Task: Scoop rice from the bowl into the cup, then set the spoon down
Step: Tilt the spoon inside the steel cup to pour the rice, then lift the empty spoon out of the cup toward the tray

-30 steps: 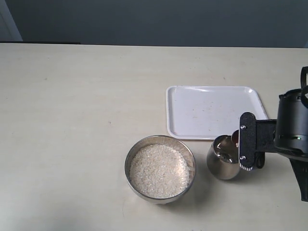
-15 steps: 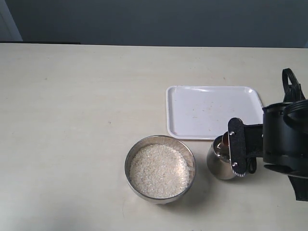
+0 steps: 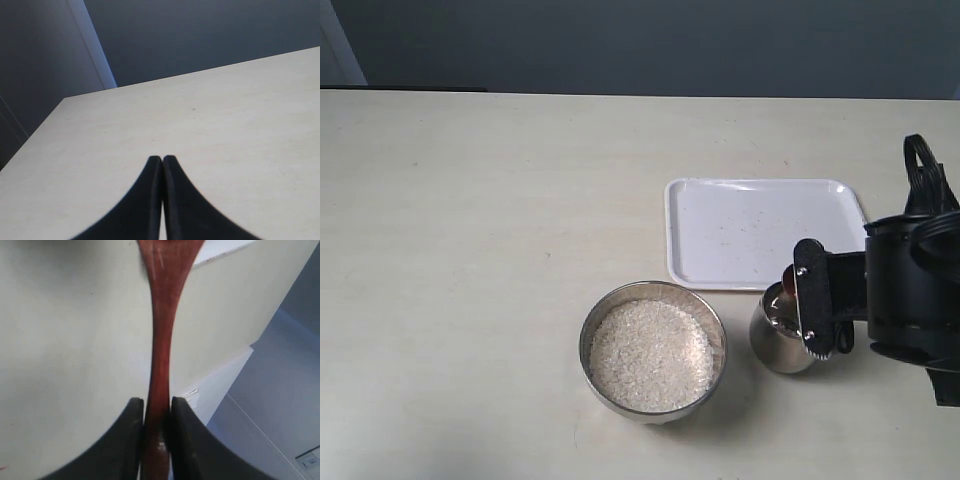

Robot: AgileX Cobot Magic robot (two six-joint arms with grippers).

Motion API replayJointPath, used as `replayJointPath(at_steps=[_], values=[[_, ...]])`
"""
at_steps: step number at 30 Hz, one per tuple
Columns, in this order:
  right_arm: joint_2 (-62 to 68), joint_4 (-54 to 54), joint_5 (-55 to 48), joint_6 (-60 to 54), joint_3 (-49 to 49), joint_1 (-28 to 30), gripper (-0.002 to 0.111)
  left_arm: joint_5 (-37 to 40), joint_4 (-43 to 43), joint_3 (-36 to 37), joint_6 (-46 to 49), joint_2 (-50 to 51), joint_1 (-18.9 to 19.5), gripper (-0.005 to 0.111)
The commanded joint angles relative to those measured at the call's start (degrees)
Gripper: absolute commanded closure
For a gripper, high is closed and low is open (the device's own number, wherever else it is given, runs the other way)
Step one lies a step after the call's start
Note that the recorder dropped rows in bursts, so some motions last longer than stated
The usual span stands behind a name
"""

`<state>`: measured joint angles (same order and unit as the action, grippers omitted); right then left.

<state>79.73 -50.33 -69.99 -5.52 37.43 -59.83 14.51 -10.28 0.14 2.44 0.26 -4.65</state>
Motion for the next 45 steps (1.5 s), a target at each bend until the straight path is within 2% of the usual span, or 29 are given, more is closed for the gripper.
replayJointPath(at_steps=[1, 23, 42, 45], values=[[0.0, -2.7, 0.0, -1.6, 0.0, -0.2, 0.109, -0.8, 0.1, -0.1, -0.4, -0.3, 0.1, 0.106], [0.0, -4.4, 0.0, -4.7, 0.0, -0.2, 0.109, -0.8, 0.1, -0.1, -0.4, -0.3, 0.1, 0.106], [-0.5, 8.6, 0.0, 17.4, 0.0, -0.1, 0.109, -0.8, 0.1, -0.1, -0.4, -0.3, 0.1, 0.106], [-2.3, 11.3, 4.6, 22.8, 0.7, -0.1, 0.109, -0.8, 0.1, -0.1, -0.4, -0.3, 0.1, 0.106]])
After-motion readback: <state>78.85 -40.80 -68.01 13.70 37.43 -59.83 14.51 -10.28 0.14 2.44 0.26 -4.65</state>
